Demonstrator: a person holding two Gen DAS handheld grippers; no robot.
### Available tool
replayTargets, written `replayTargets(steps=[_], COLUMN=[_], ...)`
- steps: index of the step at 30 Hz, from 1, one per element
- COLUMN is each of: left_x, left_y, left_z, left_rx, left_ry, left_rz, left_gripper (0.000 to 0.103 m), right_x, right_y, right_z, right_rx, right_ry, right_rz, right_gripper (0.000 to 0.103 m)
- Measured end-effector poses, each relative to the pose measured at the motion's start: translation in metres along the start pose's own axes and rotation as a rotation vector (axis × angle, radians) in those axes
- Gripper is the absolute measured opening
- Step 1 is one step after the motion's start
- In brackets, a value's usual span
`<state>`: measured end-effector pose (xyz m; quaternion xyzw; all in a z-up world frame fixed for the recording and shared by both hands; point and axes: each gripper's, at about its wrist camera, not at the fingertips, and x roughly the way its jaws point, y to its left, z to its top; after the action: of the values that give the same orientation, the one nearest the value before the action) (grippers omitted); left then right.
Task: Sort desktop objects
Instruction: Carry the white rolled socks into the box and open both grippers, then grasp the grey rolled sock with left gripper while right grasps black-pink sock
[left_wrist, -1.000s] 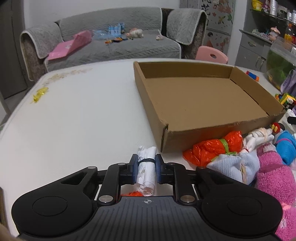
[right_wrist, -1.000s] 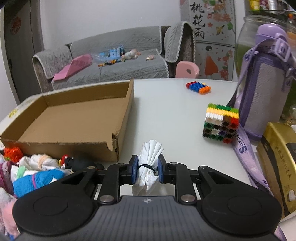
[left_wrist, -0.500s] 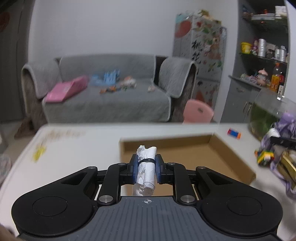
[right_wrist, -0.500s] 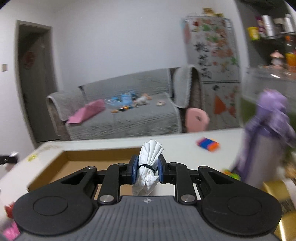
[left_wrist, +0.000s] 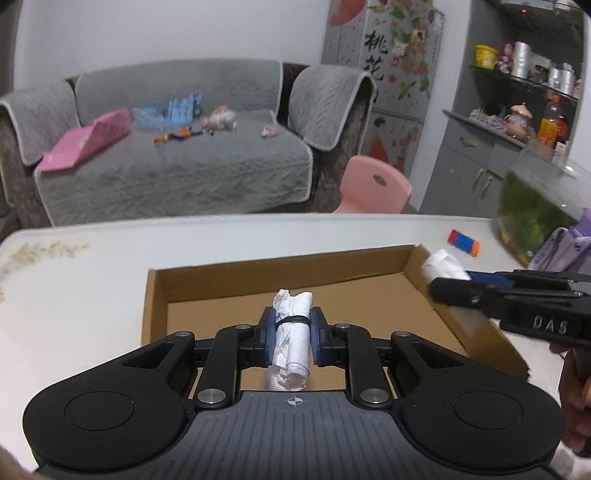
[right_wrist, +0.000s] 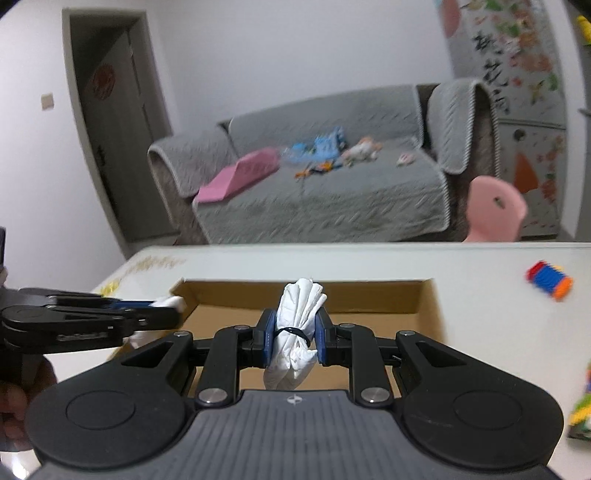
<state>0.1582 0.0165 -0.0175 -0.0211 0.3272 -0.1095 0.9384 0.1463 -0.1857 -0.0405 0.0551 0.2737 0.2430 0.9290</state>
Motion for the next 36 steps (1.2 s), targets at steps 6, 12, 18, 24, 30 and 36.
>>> replayTargets(steps=[6,12,18,24,30,36], left_x=[0.025,0.034,0.044,0.048,0.037,0.029], left_y=[0.002,0.000,-0.002,-0.001,-0.014,-0.022], left_z=[-0.003,-0.007,-0.013,-0.015,-0.016,-0.019], left_rx=[0.002,0.029,0.062,0.074,0.142,0.186], left_ry=[0.041,0.054,0.072,0.105,0.049,0.041], left_rz=[0.051,0.100,0.160,0.174,0.233,0.252], left_gripper=[0.024,0.024,0.024,0.034,0.098,0.099], right_x=[0.019,0.023,0.029,0.039,0.037,0.025], right_y=[0.020,0.021,0.022,0.025,0.024,0.022], right_z=[-0.003,-0.006,-0.010,-0.013,-0.012,-0.009], right_rx=[-0.053,-0.066,-0.052,-0.061,-0.064,-0.073], right_ry=[0.057,0.095,0.124,0.174,0.166,0.137], right_rz=[0.030,0.024,0.000,-0.023,-0.055,-0.058], right_gripper=[0.020,0.020,0.020,0.025,0.051,0.052])
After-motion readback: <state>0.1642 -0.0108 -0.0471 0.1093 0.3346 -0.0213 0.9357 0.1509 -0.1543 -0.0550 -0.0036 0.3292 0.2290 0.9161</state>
